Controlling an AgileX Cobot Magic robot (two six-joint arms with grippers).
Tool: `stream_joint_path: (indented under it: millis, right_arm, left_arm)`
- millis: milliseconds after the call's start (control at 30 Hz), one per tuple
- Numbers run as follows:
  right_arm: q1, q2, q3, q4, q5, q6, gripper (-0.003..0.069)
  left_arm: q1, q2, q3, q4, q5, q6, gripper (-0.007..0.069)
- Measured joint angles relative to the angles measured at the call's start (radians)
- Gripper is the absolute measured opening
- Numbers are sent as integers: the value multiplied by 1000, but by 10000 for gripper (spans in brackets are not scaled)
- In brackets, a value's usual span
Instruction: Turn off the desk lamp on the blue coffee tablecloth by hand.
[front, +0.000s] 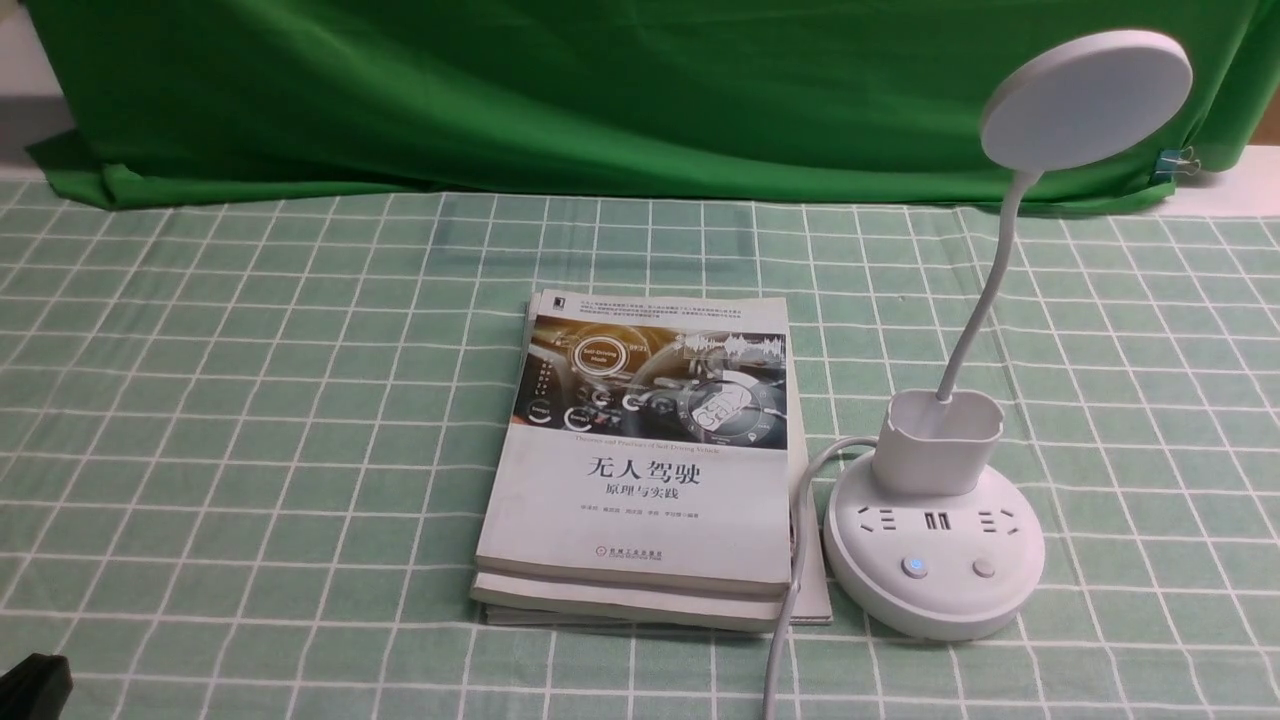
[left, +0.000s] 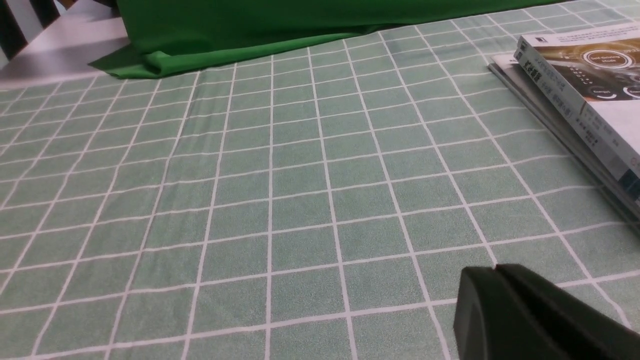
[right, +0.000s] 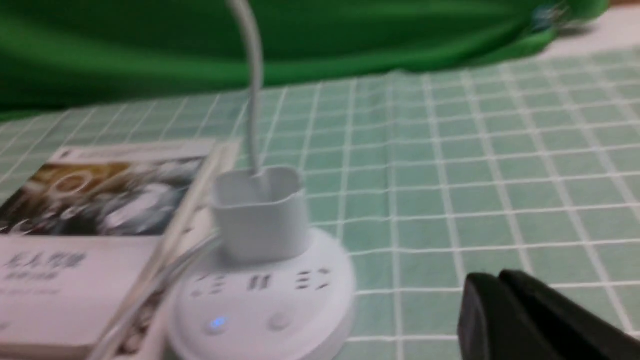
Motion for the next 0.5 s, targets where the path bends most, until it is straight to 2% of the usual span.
stream_joint_path:
  millis: [233, 500]
  right_arm:
    - [-51, -201, 77, -16, 20, -41, 22]
    - [-52, -217, 77, -50, 53, -68, 25]
  left_arm:
    - [0, 0, 0, 0, 0, 0, 0]
    - [0, 0, 0, 0, -1, 0, 0]
